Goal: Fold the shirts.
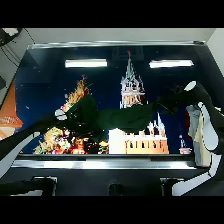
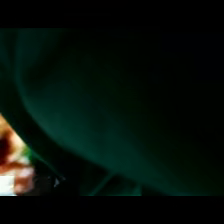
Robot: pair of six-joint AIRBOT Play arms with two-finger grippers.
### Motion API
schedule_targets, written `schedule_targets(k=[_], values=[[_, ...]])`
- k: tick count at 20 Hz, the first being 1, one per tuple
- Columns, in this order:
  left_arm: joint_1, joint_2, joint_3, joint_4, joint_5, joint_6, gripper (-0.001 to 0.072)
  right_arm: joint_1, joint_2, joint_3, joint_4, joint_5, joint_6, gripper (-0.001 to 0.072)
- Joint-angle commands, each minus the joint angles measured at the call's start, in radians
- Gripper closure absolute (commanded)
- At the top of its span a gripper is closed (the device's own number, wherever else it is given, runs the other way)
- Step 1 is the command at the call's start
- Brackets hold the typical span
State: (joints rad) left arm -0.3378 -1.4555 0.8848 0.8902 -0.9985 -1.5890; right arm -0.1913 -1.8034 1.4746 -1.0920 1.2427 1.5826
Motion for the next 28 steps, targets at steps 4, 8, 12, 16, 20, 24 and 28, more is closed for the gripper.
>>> schedule_targets(k=[4,8,12,16,20,24,28], values=[[-0.017,-0.024,-0.002,0.0,0.05,-0.003,0.0677,0.003,-0.038,-0.001,0.098,-0.18,0.016,0.0157],[-0.017,0.019,-0.002,0.032,0.049,0.018,0.0679,0.003,-0.053,0.0,0.077,-0.196,0.032,0.0666],[-0.012,0.147,0.055,0.222,-0.008,0.017,0.068,0.003,0.028,0.042,0.068,-0.183,-0.06,0.0668],[0.063,0.311,0.426,0.416,-0.079,0.017,0.068,0.003,0.33,0.121,0.067,-0.196,-0.176,0.0668],[0.187,0.383,1.02,0.453,-0.081,0.017,0.068,0.002,0.742,0.192,0.042,-0.28,-0.181,0.0668],[0.212,0.453,1.332,0.445,-0.051,-0.017,0.068,0.002,1.072,0.192,-0.013,-0.311,-0.1,0.0668],[0.212,0.603,1.229,0.446,0.043,-0.066,0.0679,0.002,1.221,0.192,-0.156,-0.309,0.087,0.0668]])
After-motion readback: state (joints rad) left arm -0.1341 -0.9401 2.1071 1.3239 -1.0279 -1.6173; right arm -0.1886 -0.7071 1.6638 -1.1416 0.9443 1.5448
